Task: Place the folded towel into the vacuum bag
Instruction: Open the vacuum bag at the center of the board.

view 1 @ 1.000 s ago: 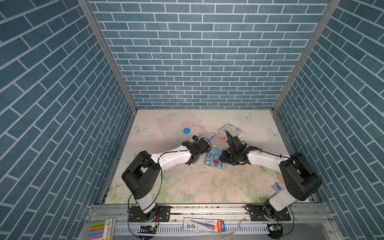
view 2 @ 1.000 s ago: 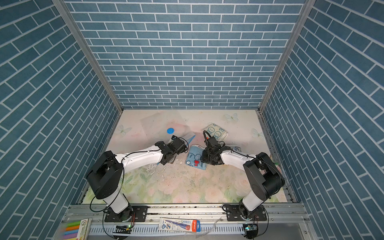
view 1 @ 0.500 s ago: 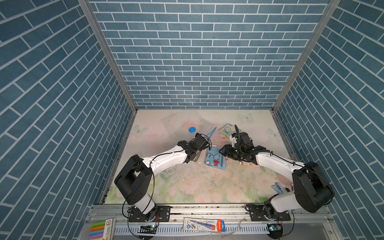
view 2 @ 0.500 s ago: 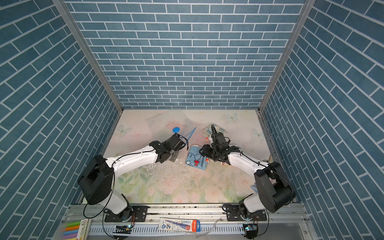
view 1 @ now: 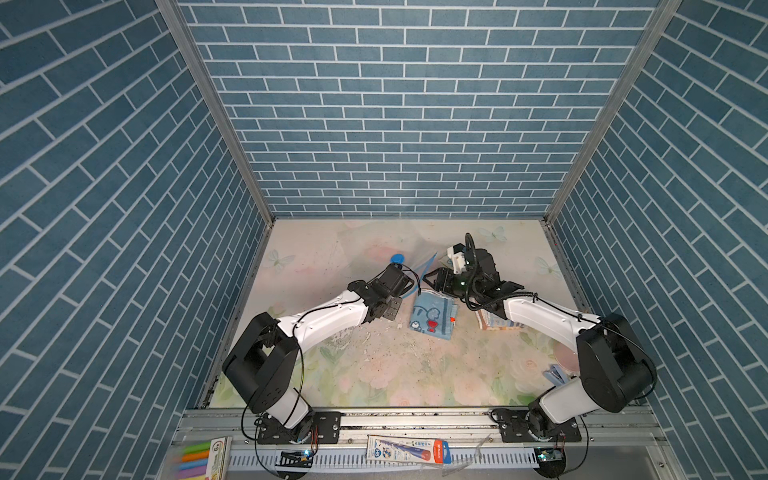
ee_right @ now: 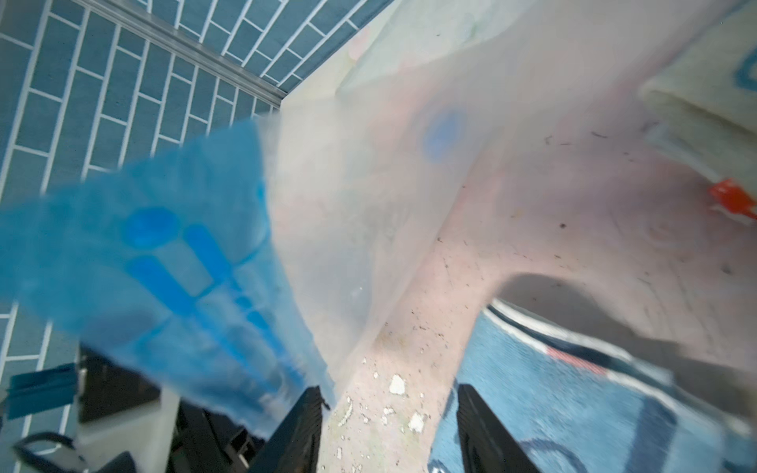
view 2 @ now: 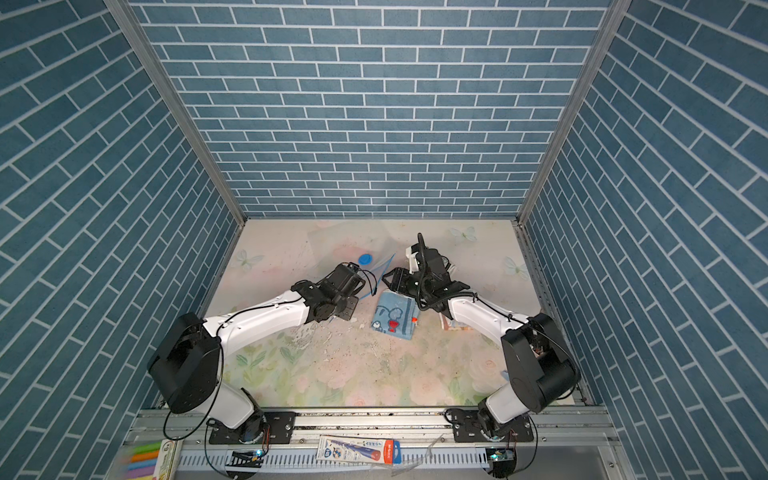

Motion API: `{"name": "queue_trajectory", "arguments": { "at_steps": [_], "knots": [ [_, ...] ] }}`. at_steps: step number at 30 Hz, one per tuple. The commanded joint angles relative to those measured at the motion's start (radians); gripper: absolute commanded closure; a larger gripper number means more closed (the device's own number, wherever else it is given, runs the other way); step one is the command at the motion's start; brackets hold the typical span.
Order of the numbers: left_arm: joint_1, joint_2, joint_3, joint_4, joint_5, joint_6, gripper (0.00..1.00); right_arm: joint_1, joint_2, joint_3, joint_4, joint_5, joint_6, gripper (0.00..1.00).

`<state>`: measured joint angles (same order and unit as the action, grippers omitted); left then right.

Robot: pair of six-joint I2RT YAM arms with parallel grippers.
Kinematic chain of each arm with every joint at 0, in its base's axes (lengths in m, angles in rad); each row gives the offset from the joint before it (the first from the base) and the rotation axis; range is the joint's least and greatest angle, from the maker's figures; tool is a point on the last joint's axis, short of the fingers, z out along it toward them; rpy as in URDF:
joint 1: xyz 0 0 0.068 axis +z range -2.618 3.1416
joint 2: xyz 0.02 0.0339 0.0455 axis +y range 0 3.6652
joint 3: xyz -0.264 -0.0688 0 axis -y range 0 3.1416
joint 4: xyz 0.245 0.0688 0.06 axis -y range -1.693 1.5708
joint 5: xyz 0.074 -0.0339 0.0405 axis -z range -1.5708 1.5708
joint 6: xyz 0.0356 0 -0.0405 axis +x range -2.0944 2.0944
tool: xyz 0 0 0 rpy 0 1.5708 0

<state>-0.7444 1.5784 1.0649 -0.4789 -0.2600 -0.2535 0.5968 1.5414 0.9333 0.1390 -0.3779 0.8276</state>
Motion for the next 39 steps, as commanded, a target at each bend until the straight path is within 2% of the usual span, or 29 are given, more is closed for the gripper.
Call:
{"name": "queue_trajectory", "arguments": {
  "at_steps": [1,8,16,24,31,39],
  "knots": [
    [0.005,-0.007,0.001,0.008,0.011,0.002,1.0,0.025,0.031,0.042,0.049,0.009,0.033,0.45],
    [0.008,0.001,0.005,0.008,0.019,-0.005,1.0,0.047,0.042,0.056,0.038,0.052,0.027,0.45],
    [0.037,0.018,0.028,0.01,0.072,-0.042,1.0,0.079,-0.03,0.023,0.029,0.134,-0.014,0.45],
    [0.039,0.029,0.051,0.012,0.073,-0.036,1.0,0.097,-0.054,0.035,0.01,0.168,-0.046,0.45],
    [0.039,0.012,0.052,0.011,0.075,-0.037,1.0,0.1,0.009,0.096,-0.089,0.216,-0.061,0.46],
    [0.039,-0.028,0.028,0.034,0.104,-0.022,1.0,0.101,0.082,0.156,-0.149,0.284,-0.059,0.53]
  ]
}}
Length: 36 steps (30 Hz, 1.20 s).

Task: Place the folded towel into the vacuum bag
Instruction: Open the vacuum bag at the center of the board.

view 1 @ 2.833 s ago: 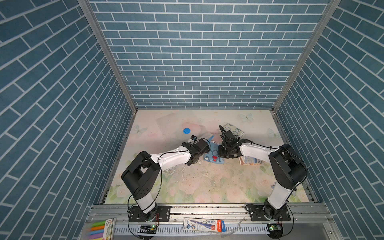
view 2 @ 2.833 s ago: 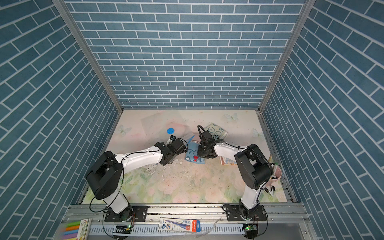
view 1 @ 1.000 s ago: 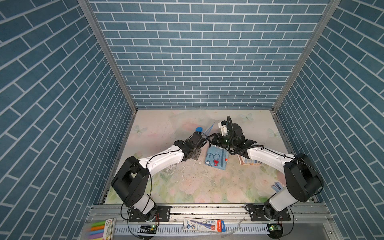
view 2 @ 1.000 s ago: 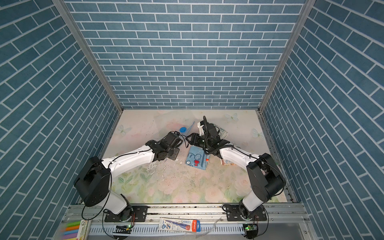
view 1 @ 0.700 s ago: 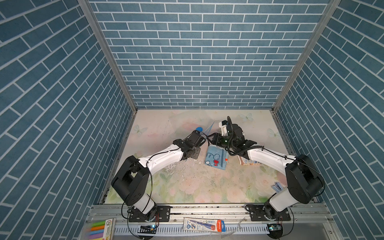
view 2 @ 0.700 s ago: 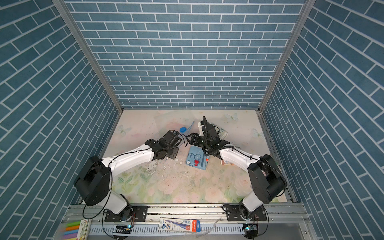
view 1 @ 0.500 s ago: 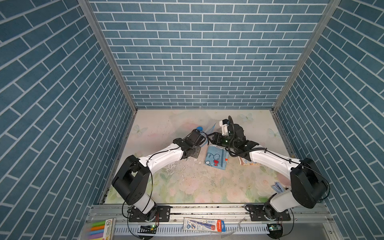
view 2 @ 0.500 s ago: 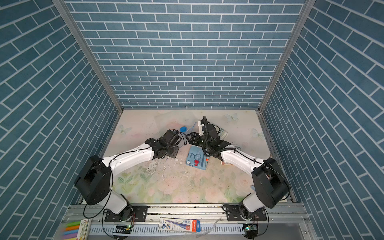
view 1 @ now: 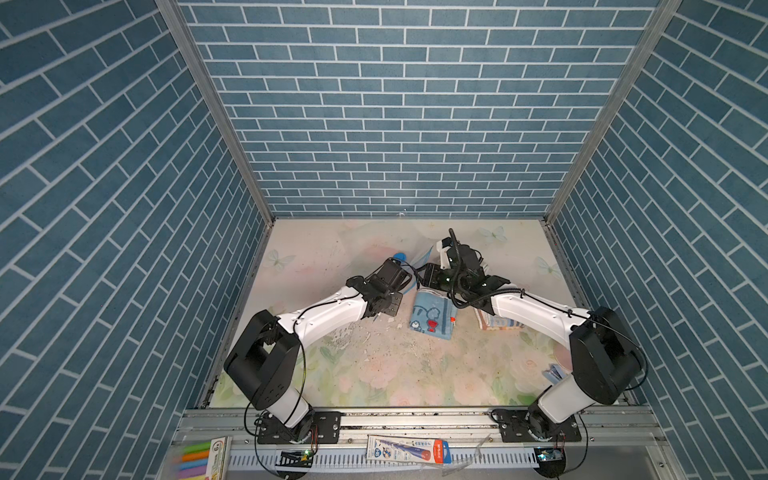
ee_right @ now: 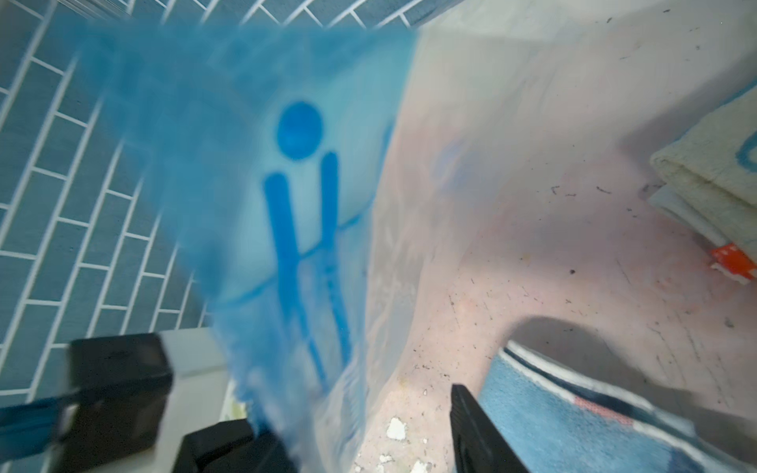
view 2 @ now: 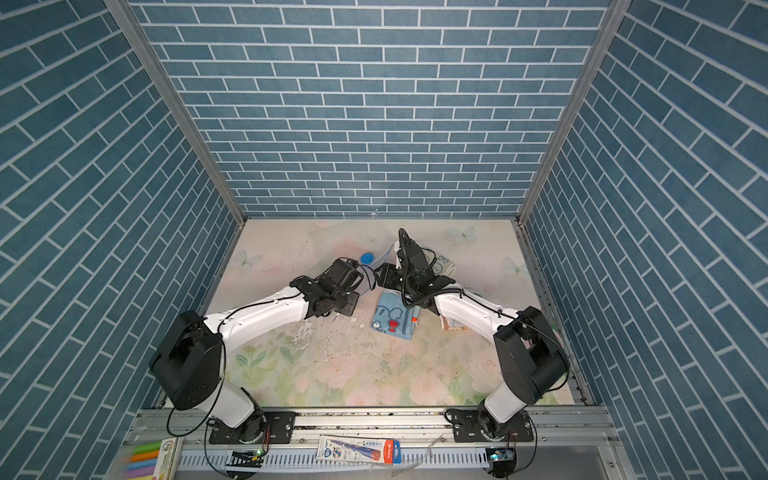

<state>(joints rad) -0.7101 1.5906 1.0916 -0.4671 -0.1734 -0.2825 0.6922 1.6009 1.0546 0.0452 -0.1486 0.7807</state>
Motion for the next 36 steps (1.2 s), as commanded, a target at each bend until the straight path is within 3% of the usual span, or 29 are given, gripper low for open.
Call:
{"name": "queue_trajectory", "arguments": {
  "at_steps": [1,5,11,15,18,25,36],
  "knots": [
    [0.004,-0.048,-0.002,0.027,0.021,0.011,1.0,0.005,0.029,0.041,-0.061,0.055,-0.014,0.55],
    [0.004,-0.078,-0.017,0.045,0.025,0.02,1.0,0.004,0.043,0.06,-0.066,0.08,-0.014,0.64],
    [0.004,-0.096,-0.03,0.046,-0.017,0.025,1.0,0.004,0.063,0.086,-0.068,0.067,-0.018,0.9],
    [0.004,-0.103,-0.038,0.038,-0.028,0.029,1.0,0.005,0.081,0.108,-0.074,0.019,-0.03,1.0],
    [0.004,-0.113,-0.054,0.039,-0.041,0.031,0.82,0.005,0.093,0.124,-0.073,-0.018,-0.044,1.0],
    [0.004,-0.153,-0.117,0.091,-0.037,0.058,0.67,0.001,0.124,0.153,-0.057,-0.113,-0.023,1.0],
    [0.002,-0.211,-0.198,0.189,-0.014,0.08,0.67,-0.031,0.108,0.13,0.011,-0.232,0.047,1.0]
  ]
}}
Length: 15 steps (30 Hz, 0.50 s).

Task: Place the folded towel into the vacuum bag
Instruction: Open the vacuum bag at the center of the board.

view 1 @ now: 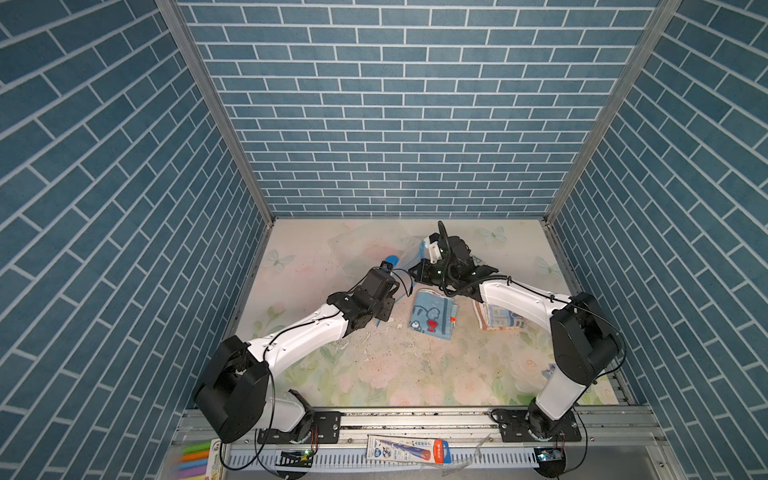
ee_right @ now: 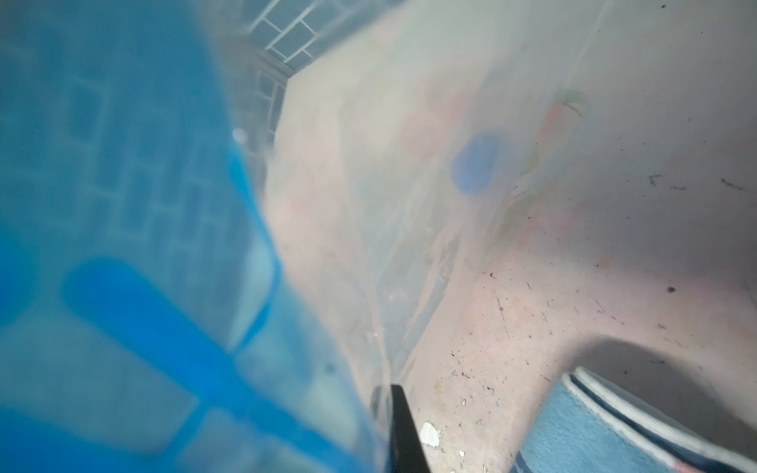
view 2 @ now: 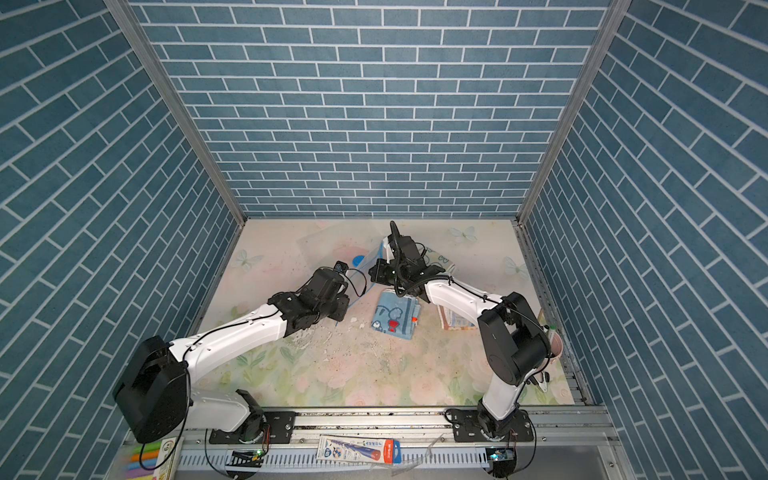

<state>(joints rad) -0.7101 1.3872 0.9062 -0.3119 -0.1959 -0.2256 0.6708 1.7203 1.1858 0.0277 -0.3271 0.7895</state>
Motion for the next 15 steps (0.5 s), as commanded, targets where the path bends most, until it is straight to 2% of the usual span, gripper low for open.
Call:
{"name": "queue_trajectory", "arguments": {
  "at_steps": [1,10,15],
  "knots": [
    [0.0,-0.006,-0.015,0.035,0.009,0.025,0.68,-0.011,-0.013,-0.005,0.035,-0.059,0.043,1.0],
    [-0.022,-0.06,-0.073,0.112,0.034,0.042,0.81,-0.035,-0.03,-0.038,0.081,-0.081,0.074,1.0],
    [-0.026,-0.043,-0.068,0.099,0.067,0.045,0.81,-0.042,-0.034,-0.043,0.084,-0.074,0.073,1.0]
  ]
}}
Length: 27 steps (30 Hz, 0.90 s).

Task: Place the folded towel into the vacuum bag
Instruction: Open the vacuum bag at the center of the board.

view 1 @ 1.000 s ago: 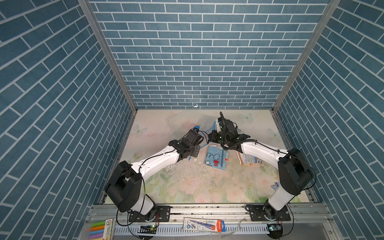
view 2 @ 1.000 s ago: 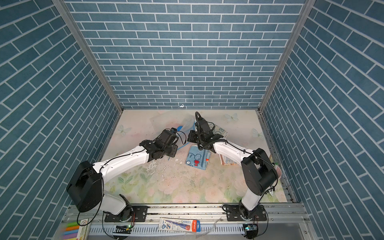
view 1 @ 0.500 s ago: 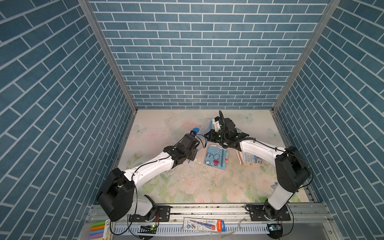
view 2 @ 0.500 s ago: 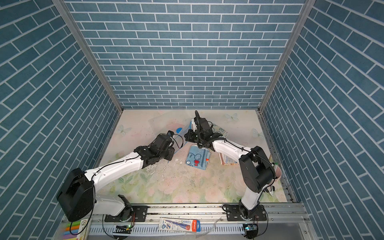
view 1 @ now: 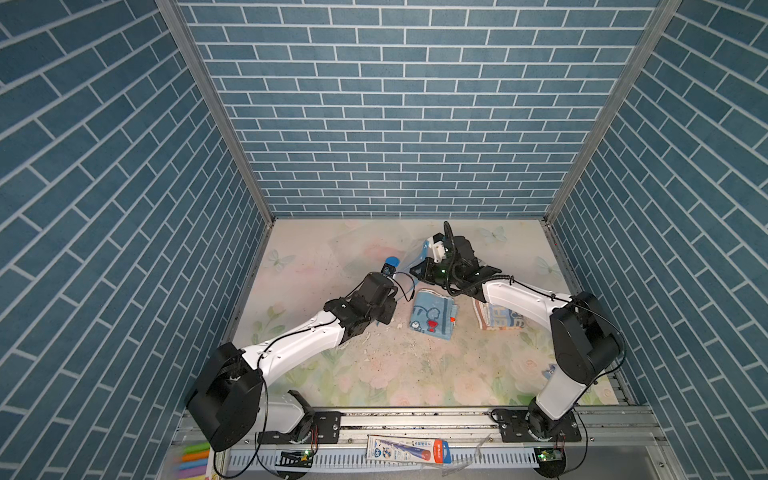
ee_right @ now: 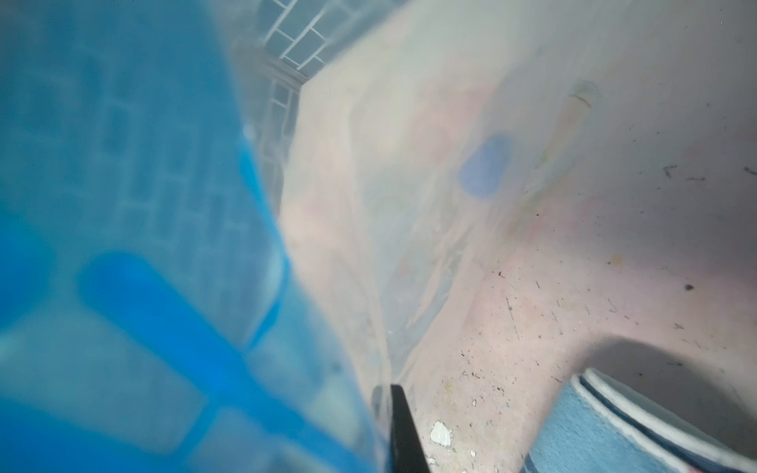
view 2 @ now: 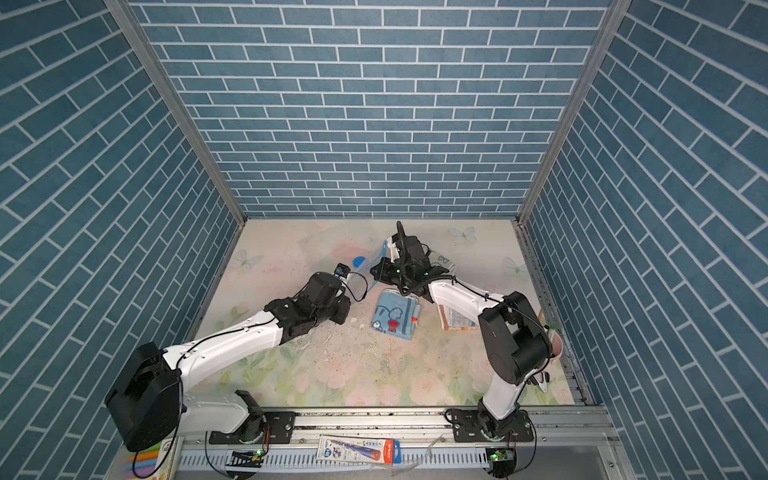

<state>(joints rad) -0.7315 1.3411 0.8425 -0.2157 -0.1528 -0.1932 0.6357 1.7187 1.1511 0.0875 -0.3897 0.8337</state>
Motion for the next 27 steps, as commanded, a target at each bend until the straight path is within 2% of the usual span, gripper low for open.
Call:
{"name": "queue_trajectory", "arguments": {
  "at_steps": [1,7,11,14,19,23,27],
  "knots": [
    [-0.008,0.005,-0.006,0.008,0.028,0.012,0.83,-0.008,-0.033,-0.007,0.026,-0.011,0.03,1.0],
    [-0.009,0.019,-0.001,0.0,0.003,0.003,1.0,-0.01,-0.026,0.0,0.028,-0.017,0.028,1.0],
    [-0.01,0.034,0.028,-0.044,-0.052,-0.008,1.0,-0.01,-0.024,0.002,0.012,-0.011,0.02,1.0],
    [-0.011,0.033,0.058,-0.081,-0.114,-0.022,1.0,-0.005,-0.027,0.007,-0.043,0.037,-0.007,0.99],
    [-0.045,-0.02,0.076,-0.095,-0.245,-0.024,1.0,0.017,-0.017,0.046,-0.139,0.12,-0.056,0.86],
    [-0.106,-0.043,0.097,-0.104,-0.383,0.033,1.0,0.024,0.009,0.074,-0.14,0.121,-0.061,0.75],
    [-0.148,-0.031,0.113,-0.122,-0.47,0.064,1.0,0.026,0.04,0.111,-0.138,0.112,-0.067,0.64]
  ]
}}
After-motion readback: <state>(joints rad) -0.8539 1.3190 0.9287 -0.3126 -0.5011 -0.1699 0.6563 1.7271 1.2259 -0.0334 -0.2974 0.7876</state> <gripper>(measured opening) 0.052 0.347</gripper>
